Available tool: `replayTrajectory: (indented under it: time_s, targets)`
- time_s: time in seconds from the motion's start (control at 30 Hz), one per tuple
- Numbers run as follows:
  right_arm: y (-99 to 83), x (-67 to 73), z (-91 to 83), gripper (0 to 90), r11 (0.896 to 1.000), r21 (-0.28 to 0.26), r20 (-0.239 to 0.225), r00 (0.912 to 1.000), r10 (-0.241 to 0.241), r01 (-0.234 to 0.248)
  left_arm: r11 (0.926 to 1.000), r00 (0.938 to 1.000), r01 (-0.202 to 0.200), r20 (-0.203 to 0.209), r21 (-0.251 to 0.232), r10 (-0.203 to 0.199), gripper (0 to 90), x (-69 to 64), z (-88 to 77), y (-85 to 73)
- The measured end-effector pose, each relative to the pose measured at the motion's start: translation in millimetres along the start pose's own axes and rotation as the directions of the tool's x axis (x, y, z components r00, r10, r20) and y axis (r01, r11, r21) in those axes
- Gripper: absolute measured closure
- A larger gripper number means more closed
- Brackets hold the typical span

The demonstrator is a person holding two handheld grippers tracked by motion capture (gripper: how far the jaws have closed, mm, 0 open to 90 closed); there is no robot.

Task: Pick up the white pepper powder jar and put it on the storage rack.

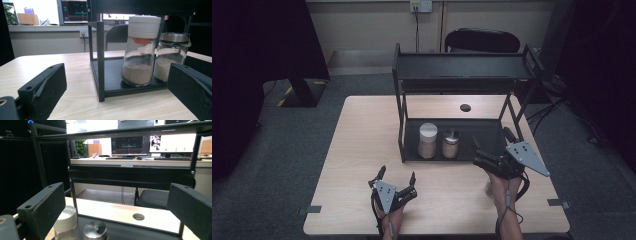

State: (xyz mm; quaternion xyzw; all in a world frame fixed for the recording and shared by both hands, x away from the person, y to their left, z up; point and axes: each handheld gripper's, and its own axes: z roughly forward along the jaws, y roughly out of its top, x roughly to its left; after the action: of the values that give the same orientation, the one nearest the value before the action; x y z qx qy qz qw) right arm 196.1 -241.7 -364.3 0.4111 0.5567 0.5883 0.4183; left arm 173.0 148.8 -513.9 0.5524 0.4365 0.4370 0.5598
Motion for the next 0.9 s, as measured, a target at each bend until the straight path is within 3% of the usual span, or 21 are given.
replayTrajectory:
  time_s: [0.53, 0.9]
  targets:
    - [-14.5, -5.4, -30.1, 0.7, 0.999, -0.037, 0.083, 0.9966, -0.008, 0.011, 1.0, 1.0, -0.001, -0.001, -0.001, 0.001, 2.2, -0.1, -0.1, -0.1]
    - [-27.1, -2.6, -50.5, 0.8, 0.996, -0.084, 0.158, 0.9873, -0.015, 0.028, 1.0, 1.0, -0.001, -0.001, -0.002, 0.001, 2.2, -0.1, -0.3, -0.4]
